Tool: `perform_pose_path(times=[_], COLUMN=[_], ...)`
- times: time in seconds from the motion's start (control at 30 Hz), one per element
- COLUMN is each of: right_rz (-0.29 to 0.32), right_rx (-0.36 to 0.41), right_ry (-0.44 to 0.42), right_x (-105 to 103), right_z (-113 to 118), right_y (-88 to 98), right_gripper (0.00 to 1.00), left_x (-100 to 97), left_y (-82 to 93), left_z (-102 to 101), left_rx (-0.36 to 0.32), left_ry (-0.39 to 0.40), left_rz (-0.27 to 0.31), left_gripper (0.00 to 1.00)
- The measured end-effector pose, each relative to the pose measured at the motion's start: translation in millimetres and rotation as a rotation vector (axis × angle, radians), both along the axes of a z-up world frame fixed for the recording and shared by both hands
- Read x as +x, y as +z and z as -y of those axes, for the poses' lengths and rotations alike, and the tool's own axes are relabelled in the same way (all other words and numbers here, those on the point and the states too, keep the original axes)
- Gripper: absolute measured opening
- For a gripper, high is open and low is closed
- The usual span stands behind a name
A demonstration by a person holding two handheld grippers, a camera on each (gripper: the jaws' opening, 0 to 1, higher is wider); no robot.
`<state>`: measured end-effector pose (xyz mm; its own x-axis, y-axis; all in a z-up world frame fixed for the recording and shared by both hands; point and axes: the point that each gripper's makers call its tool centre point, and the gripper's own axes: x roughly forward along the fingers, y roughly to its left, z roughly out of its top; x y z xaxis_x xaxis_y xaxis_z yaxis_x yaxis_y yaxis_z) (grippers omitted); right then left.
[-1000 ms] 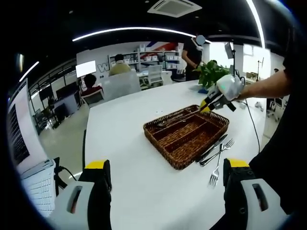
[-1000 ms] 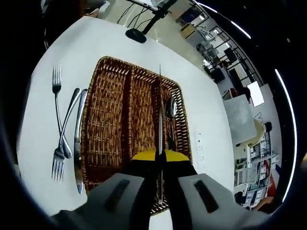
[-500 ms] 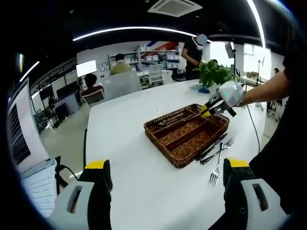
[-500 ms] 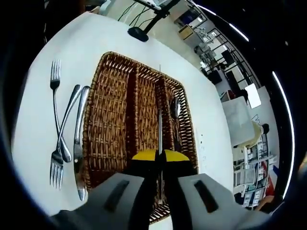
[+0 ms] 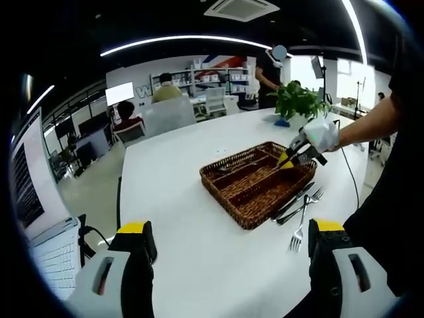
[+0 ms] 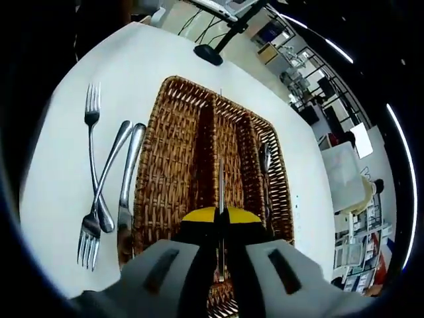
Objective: Arrange the knives, forks, and spoons in their matching storage slots by inserting each utensil handle-first until every utensil is classified and aligned in the correct compartment
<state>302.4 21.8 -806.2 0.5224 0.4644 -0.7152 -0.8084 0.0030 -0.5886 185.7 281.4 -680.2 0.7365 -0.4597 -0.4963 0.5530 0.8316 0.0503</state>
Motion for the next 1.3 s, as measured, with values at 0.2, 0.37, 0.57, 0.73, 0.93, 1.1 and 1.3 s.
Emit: perform_pose_path(times=[0.2, 0.37, 0.57, 0.73, 0.93, 1.1, 1.3], right_rz=[-0.023, -0.053, -0.088, -0.085, -0.09, -0.09, -0.132], right_rx=[-0.018, -0.04, -0.062, -0.089, -0.093, -0.135, -0.149], right_ry=[-0.009, 0.014, 0.0, 0.007, 0.019, 0.019, -0.002], right_x=[1.1, -1.1, 0.2, 2.3, -0.5, 1.8, 1.5], right_z=[-0.4, -1.8, -0.6, 1.3, -4.1, -1.7, 0.1], right_y=[-7.2, -16.4, -31.6, -39.7, -44.2, -54.4, -57.9], right_gripper=[0.0, 0.0, 0.0, 0.0, 0.01, 0.01, 0.02], left_x=[1.7, 1.1, 0.0, -0.7, -5.1, -8.5, -6.5], left_y=[-1.7, -3.1, -4.0, -3.5, -8.5, -15.0, -10.1], left_z=[-8.0, -9.9, -8.8, -11.1, -13.3, -19.6, -12.7], left_rx=[0.002, 0.007, 0.004, 0.002, 0.014, 0.027, 0.019], left_ry=[0.0, 0.003, 0.005, 0.012, 0.035, 0.014, 0.019], left_rz=[0.001, -0.002, -0.008, -0.01, -0.039, -0.047, -0.033], left_gripper=[0.99, 0.99, 0.99, 0.99, 0.99, 0.99, 0.99])
